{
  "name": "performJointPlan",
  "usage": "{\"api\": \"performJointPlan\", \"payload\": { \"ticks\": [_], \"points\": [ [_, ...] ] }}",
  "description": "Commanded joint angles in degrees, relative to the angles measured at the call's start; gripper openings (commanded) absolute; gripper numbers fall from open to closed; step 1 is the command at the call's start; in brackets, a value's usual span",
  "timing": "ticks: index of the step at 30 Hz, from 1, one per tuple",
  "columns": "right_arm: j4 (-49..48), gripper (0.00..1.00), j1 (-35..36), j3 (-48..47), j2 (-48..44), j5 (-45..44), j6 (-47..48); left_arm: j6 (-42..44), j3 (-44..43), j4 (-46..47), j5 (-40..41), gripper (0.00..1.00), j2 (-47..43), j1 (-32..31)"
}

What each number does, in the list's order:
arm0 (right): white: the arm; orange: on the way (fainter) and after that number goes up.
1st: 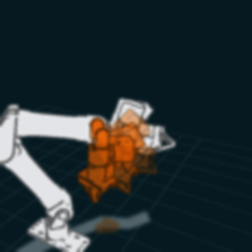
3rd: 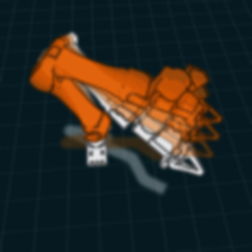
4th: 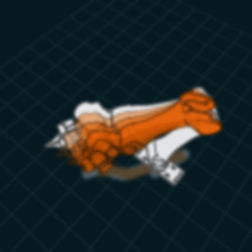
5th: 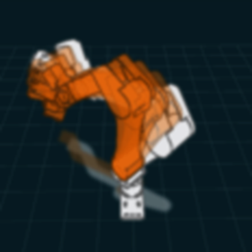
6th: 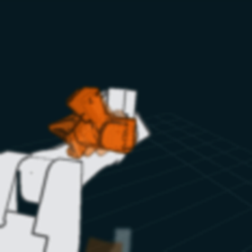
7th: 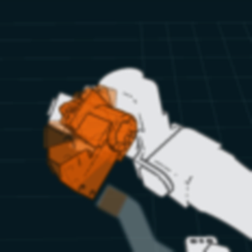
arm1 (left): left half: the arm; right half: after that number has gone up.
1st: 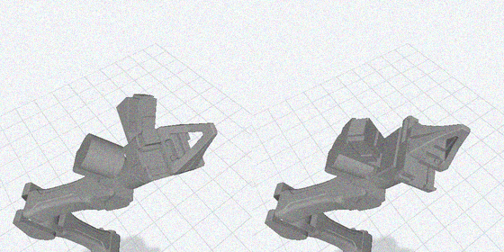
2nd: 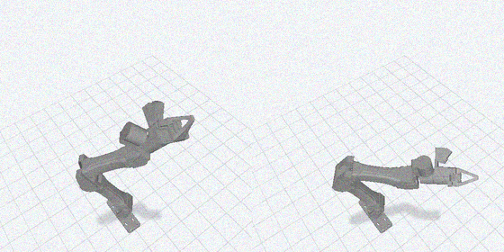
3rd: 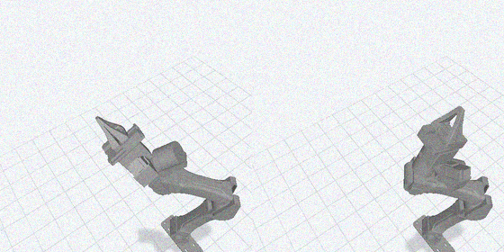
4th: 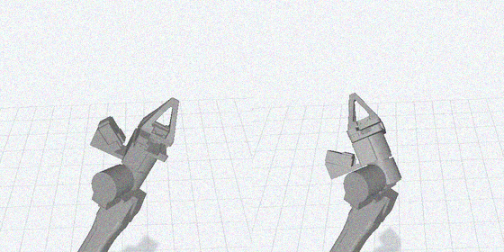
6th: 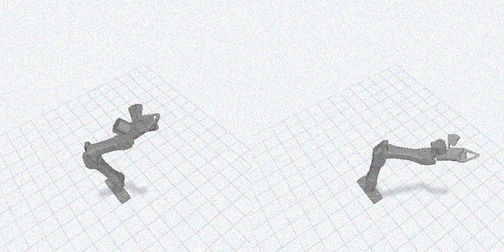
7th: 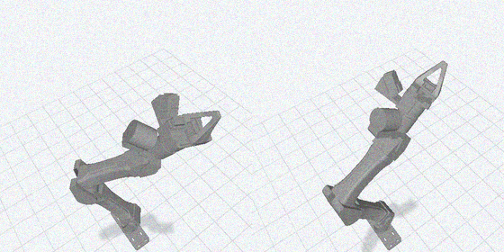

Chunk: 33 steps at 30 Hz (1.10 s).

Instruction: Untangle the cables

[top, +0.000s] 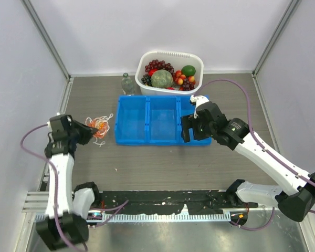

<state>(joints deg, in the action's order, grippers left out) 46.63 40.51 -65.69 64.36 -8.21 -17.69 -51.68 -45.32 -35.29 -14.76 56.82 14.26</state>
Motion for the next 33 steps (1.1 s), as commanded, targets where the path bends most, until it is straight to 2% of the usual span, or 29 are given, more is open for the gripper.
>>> {"api": "performJointPlan", "payload": {
  "ticks": [1, 5, 7, 11, 14, 18, 20, 23, 26, 29, 30, 31, 33],
  "points": [
    [-6.81, 0.9, 0.18, 0.74, 0.77, 3.37, -0.32, 4.39, -0.65, 0.11, -9.02, 0.0, -18.46, -0.72],
    [-7.87, 0.9, 0.18, 0.48, 2.0, 3.55, -0.85, 4.75, -2.92, 3.82, -20.2, 0.0, -22.54, -4.4],
    [-8.66, 0.9, 0.18, 1.09, 1.48, 2.07, -0.76, 2.21, -2.67, 6.36, -20.31, 0.0, -24.2, -9.05],
    [-10.94, 0.9, 0.18, 3.63, -1.59, -1.36, -1.47, 1.14, -1.71, 8.22, -13.39, 0.0, -24.48, -24.41],
    [-14.1, 0.9, 0.18, 7.4, -5.63, -3.65, -3.74, 1.41, 0.66, 10.32, -7.05, 0.0, -20.27, -37.6],
    [-17.79, 0.9, 0.18, 12.85, -11.34, -5.06, -7.78, 1.84, 2.78, 16.2, 6.64, 0.0, -13.85, -57.19],
    [-18.85, 0.9, 0.18, 15.05, -13.37, -3.93, -9.54, 2.46, 2.87, 18.49, 11.84, 0.0, -9.64, -63.54],
    [-19.47, 0.9, 0.18, 17.43, -15.05, -0.94, -11.04, 2.46, 3.13, 21.56, 13.98, 0.0, -3.13, -67.51],
    [-18.95, 0.9, 0.18, 19.63, -15.84, 0.99, -11.49, 1.5, 5.15, 26.92, 13.27, 0.0, 0.48, -68.58],
    [-20.08, 0.89, 0.18, 21.83, -15.67, 4.59, -11.57, 0.18, 7.08, 27.99, 13.18, 0.0, 2.59, -68.75],
    [-21.31, 0.89, 0.18, 23.23, -15.67, 7.13, -11.49, -0.43, 7.78, 27.91, 13.44, 0.07, 2.86, -68.75],
    [-22.45, 0.89, 0.27, 23.85, -15.58, 9.5, -11.23, -0.79, 8.57, 28.25, 13.18, 0.18, 3.03, -68.75],
    [-25.79, 0.89, 0.36, 26.22, -15.05, 15.13, -11.13, -1.58, 10.15, 28.0, 13.18, 0.46, 1.81, -68.75]
  ]
}}
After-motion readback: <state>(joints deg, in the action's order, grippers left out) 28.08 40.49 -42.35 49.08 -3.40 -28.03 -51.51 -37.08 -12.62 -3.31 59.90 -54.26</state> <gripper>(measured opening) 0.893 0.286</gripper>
